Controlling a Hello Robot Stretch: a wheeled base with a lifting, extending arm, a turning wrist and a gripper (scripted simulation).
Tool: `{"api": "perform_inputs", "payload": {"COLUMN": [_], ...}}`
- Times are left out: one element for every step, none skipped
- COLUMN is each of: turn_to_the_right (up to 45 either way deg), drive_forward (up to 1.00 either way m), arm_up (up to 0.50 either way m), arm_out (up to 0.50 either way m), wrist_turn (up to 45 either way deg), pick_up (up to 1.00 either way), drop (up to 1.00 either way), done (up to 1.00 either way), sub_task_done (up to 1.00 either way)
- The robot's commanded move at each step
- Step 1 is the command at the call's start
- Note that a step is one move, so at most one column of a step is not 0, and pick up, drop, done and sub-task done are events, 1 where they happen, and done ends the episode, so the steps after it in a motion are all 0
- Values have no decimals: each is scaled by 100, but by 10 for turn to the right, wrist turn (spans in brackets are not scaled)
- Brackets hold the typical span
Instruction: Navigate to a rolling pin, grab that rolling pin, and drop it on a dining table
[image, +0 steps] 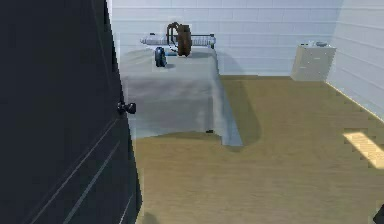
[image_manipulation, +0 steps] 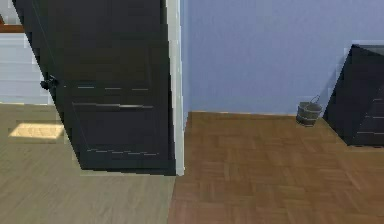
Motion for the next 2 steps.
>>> {"api": "perform_inputs", "payload": {"turn_to_the_right": [-30, 0], "drive_forward": [0, 90], "arm_up": [0, 0], "arm_out": [0, 0], "wrist_turn": [0, 0], "pick_up": [0, 0], "drop": [0, 0], "done": [0, 0], "sub_task_done": [0, 0]}}
